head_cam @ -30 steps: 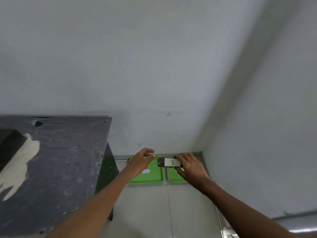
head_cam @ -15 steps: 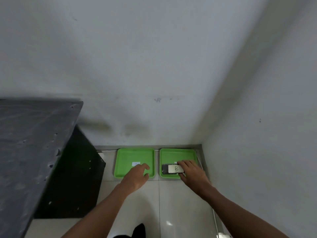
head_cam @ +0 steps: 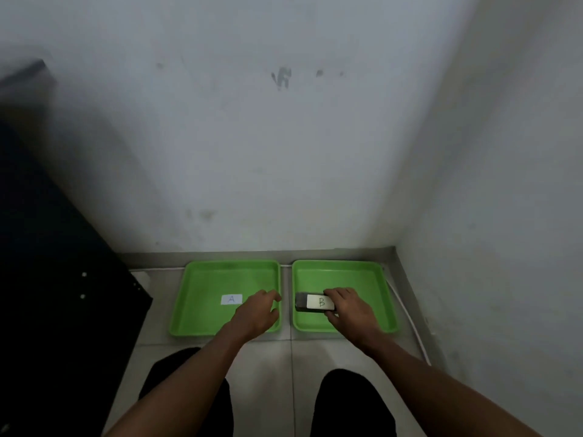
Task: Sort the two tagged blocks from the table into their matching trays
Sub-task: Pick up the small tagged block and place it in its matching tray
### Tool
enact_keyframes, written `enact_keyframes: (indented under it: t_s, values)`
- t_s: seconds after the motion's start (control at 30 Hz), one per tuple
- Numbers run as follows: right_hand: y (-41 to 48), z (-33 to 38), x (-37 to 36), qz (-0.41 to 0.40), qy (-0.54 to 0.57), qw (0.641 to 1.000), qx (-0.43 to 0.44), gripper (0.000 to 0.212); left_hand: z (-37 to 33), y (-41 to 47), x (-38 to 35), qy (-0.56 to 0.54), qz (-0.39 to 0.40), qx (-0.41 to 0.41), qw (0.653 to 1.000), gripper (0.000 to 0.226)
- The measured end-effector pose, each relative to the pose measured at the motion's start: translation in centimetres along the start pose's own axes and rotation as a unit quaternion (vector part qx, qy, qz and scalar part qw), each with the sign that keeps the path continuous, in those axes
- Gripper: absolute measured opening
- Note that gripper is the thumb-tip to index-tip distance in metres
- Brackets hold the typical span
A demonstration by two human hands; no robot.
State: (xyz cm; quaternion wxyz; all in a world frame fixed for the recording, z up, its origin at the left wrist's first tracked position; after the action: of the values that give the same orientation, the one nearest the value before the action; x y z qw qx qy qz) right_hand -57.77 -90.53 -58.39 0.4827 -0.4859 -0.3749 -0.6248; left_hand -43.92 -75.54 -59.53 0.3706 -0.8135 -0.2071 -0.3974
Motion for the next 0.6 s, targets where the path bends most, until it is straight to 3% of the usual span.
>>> enact_keyframes:
  t_s: [0.3,0.6]
  values:
    - [0.8,-5.3,-8.7,0.013,0.022,0.999,-0.033,0.042,1.1,5.5,-7.2,0.092,-0.009,-0.023,0.995,0.049]
    - [6.6,-14.2,-14.0,0.069,0.053,0.994,-0.072,0.040,-0.4,15.3,-11.0,0.088,0.034,0.010,0.995,0.050]
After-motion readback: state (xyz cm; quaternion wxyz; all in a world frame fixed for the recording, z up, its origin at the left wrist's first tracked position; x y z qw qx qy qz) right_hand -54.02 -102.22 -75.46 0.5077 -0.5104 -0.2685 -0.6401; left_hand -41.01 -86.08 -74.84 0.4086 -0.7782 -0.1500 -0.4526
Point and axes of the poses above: each hand's wrist, its own y-axis towards the middle knuckle, its own x-axis out of the back of the hand, z = x × y, the point moved 8 cm from there along y, towards the middle knuckle, and after that the axes turned 12 degrees about x, right-handed, at the moved point
